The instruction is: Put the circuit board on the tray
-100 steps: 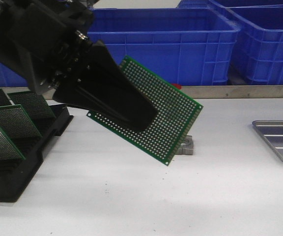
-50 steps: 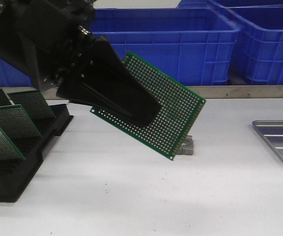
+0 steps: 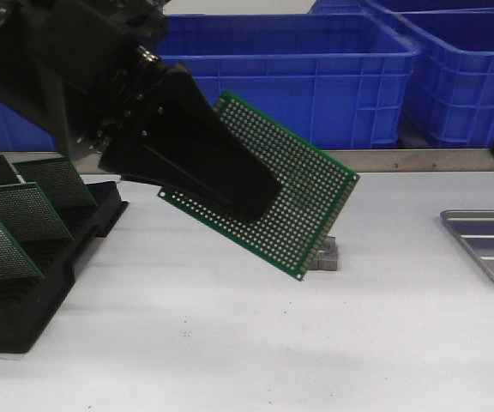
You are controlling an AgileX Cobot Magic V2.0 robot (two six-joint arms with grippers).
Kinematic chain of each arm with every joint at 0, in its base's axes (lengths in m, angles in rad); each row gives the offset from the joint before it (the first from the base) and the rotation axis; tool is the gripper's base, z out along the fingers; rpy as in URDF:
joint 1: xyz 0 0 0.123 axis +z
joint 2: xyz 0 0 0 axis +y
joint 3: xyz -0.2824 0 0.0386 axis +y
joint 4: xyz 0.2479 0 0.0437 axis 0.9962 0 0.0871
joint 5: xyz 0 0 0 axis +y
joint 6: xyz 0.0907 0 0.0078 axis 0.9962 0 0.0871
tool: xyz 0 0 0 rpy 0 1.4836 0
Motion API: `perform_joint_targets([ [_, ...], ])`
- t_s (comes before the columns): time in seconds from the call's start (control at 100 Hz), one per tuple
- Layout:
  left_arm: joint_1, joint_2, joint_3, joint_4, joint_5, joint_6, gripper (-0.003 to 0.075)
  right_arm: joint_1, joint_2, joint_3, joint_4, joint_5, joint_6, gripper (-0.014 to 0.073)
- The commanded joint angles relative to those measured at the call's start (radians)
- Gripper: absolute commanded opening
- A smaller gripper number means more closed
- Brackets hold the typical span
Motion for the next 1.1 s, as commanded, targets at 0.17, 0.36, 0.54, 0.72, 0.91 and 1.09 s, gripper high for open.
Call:
perform_joint_targets([
  [0.17, -0.007, -0.031, -0.028, -0.063, 0.025, -0.007, -0.0017, 0.093, 0.150, -0.034, 0.391, 0.176, -0.489, 0.0547],
  [0.36, -0.007, -0.031, -0.028, -0.058, 0.025, -0.007, -0.0017, 0.146, 0.269, -0.054, 0.449, 0.191, -0.534, 0.0547],
  [0.54, -0.007, -0.031, -0.028, -0.058, 0.025, -0.007, -0.0017, 0.187, 0.344, -0.106, 0.449, 0.200, -0.536, 0.0511],
  [0.72, -0.007, -0.031, -0.028, -0.058, 0.025, -0.007, -0.0017, 0.224, 0.398, -0.153, 0.449, 0.224, -0.539, 0.0287],
  [0.91, -0.007, -0.031, -0.028, -0.058, 0.025, 0.006, -0.0013, 0.230, 0.399, -0.159, 0.447, 0.226, -0.539, -0.0076],
  [1.09, -0.007, -0.031, -0.028, -0.058, 0.065, 0.085, 0.0220, 0.230, 0.399, -0.159, 0.435, 0.234, -0.539, -0.0065],
])
